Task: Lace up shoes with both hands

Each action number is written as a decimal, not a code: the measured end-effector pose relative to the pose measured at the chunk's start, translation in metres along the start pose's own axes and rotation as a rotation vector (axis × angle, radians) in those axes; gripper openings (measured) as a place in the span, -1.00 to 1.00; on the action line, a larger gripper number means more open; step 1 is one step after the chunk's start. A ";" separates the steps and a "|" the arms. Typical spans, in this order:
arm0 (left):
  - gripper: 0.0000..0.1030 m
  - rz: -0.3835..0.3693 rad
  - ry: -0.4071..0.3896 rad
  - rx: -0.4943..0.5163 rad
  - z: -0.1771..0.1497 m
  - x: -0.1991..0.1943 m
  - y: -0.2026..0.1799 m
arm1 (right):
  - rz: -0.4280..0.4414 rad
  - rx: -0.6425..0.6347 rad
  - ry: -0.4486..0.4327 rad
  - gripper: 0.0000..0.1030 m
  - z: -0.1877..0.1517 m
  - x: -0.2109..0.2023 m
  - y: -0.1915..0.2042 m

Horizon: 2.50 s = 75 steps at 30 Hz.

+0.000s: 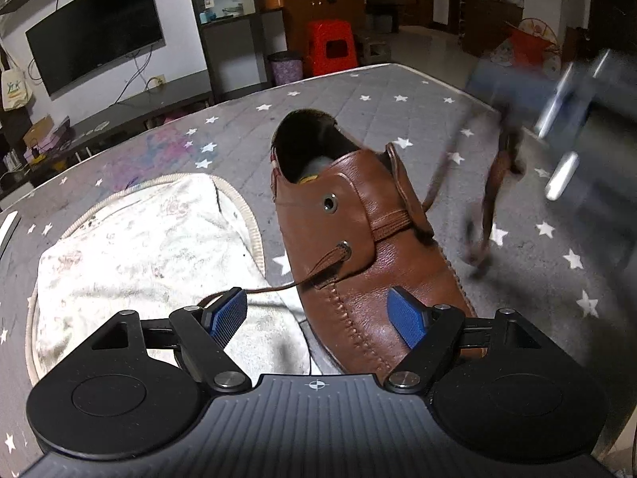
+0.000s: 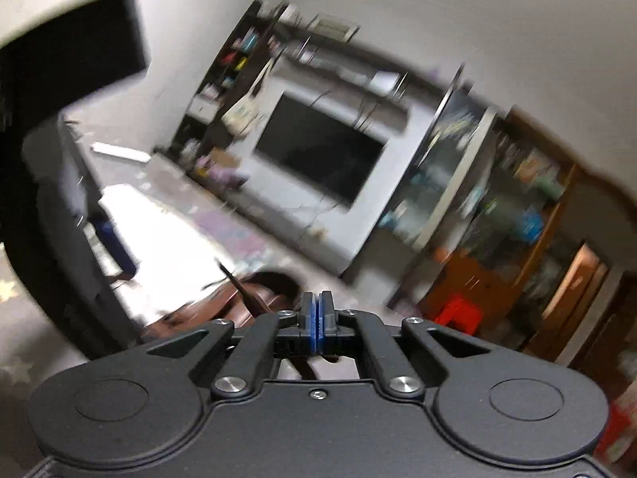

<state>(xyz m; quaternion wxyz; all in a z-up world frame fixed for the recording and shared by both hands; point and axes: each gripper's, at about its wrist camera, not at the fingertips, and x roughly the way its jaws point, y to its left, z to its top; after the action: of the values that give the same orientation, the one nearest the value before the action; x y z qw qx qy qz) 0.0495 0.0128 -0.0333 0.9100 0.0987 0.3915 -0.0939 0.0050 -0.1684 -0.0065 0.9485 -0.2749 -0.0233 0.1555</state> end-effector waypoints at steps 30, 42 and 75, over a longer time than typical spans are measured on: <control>0.72 0.012 -0.001 0.012 -0.005 -0.001 0.000 | 0.323 -0.031 0.322 -0.67 -0.018 0.030 0.007; 0.78 0.014 0.006 0.004 -0.003 0.001 -0.001 | 0.289 -0.077 0.330 -0.92 -0.035 0.043 0.026; 0.87 0.037 -0.002 -0.007 -0.008 -0.001 -0.001 | -0.108 0.269 -0.249 -0.97 0.036 -0.034 -0.082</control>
<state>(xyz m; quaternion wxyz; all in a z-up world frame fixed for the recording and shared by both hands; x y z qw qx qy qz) 0.0433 0.0138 -0.0379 0.9124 0.1028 0.3890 -0.0756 -0.0089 -0.2264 0.0684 0.9735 -0.1228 -0.1342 0.1386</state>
